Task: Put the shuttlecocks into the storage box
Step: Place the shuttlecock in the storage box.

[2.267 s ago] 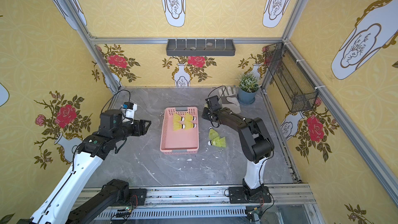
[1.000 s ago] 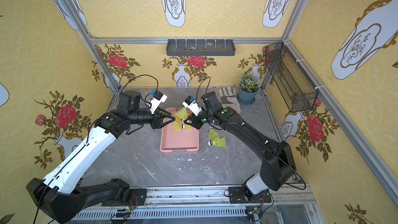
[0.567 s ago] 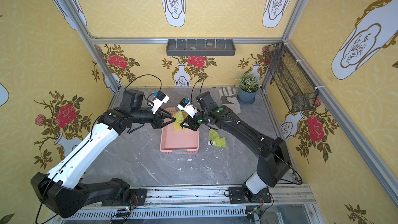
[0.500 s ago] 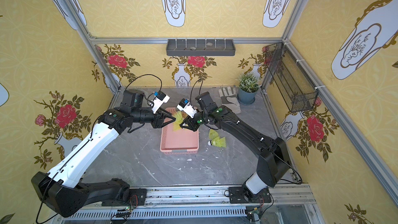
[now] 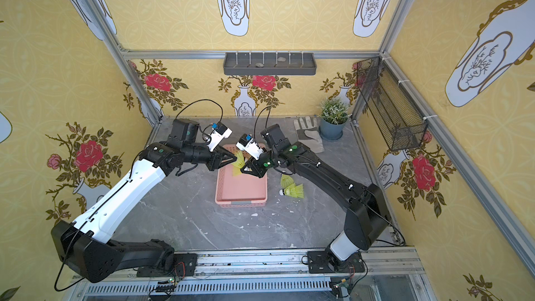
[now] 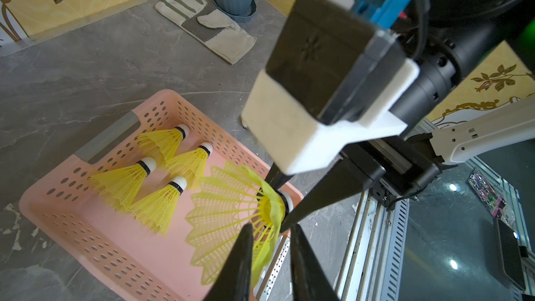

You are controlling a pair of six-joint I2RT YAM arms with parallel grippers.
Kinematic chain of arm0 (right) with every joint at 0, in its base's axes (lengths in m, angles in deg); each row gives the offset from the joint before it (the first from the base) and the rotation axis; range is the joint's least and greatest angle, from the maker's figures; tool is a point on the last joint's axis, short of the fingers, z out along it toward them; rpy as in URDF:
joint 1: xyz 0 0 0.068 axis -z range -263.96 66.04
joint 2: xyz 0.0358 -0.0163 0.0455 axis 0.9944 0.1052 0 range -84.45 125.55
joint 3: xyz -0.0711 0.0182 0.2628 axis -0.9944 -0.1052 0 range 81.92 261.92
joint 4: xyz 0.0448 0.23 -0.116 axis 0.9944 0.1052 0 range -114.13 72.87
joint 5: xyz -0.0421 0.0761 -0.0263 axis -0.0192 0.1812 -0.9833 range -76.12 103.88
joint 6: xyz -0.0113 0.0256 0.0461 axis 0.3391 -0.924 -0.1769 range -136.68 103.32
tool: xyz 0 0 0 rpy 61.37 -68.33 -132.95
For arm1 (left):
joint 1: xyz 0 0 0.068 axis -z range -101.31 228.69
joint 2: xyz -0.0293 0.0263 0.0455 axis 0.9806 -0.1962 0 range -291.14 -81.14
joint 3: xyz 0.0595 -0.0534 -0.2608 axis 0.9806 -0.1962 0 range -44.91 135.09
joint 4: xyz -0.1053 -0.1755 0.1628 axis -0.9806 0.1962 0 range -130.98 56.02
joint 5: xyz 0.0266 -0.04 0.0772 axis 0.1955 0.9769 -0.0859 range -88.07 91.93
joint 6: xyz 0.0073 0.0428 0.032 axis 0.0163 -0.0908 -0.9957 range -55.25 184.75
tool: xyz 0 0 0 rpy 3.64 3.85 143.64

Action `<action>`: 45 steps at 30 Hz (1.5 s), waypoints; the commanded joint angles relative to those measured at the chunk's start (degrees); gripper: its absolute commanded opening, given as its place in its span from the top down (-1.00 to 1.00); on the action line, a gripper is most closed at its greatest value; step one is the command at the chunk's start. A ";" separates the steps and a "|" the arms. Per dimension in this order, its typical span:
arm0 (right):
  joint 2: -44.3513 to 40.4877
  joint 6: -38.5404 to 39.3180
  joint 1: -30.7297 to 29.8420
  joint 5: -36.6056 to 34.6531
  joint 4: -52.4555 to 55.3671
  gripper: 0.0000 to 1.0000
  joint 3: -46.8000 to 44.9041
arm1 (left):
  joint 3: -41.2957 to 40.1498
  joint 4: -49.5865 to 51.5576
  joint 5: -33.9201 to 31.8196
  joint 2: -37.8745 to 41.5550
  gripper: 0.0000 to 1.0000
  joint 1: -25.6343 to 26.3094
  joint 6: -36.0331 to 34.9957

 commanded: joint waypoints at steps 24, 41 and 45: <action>-17.04 -8.58 3.34 -34.65 -22.66 -0.23 -18.59 | -17.66 -29.70 -9.67 4.40 1.00 0.53 37.07; -21.99 -11.13 5.45 -40.33 -23.98 -0.27 -23.43 | -27.78 -35.37 -23.25 1.01 1.00 9.55 49.79; -22.56 -11.65 5.43 -40.59 -23.74 -0.27 -24.01 | -28.61 -37.22 -23.91 -1.19 1.00 10.30 51.24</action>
